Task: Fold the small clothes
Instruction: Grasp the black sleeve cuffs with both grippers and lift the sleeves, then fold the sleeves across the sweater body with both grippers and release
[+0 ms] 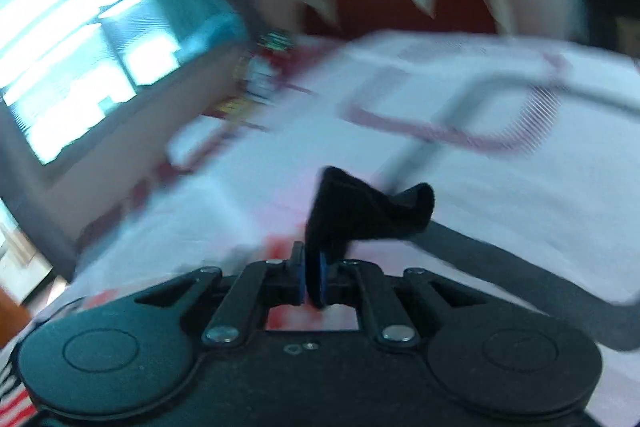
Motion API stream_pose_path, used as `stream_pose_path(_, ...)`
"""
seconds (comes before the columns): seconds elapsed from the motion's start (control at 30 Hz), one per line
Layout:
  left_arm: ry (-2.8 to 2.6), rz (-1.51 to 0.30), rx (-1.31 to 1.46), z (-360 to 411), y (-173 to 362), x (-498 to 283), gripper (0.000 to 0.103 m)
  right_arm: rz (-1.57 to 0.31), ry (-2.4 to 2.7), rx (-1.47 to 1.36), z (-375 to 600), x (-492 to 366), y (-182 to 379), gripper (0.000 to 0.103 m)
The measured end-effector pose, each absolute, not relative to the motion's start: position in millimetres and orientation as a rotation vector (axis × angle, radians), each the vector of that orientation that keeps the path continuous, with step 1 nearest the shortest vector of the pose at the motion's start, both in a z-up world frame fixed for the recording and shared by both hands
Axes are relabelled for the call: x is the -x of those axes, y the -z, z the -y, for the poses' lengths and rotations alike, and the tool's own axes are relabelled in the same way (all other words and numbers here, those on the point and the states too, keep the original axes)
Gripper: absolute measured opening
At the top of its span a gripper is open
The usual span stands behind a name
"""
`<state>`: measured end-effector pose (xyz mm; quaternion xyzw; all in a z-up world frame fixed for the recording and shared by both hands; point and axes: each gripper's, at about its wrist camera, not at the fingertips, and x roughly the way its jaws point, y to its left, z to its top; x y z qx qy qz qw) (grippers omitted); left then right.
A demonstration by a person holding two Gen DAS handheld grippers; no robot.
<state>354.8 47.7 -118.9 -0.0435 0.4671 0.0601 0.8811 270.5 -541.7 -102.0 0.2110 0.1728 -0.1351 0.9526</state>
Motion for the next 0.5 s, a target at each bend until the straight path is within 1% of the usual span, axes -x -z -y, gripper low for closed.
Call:
stream_pose_path(0.1, -0.14, -0.93, 0.139, -82, 117, -348, 0.103, -0.321, 0.075, -0.276, 454, -283, 75, 0.007)
stream_pose_path(0.2, -0.15, -0.901, 0.178, -117, 116, -347, 0.103, -0.351, -0.127, -0.157, 352, -290, 71, 0.007)
stream_pose_path(0.37, -0.19, -0.871, 0.186, -168, 110, -344, 0.103, -0.473, -0.354, -0.1, 207, -304, 100, 0.007)
stream_pose_path(0.5, -0.158, -0.85, 0.267, -205, 108, -341, 0.103, -0.603, -0.446, -0.069, 132, -316, 136, 0.008)
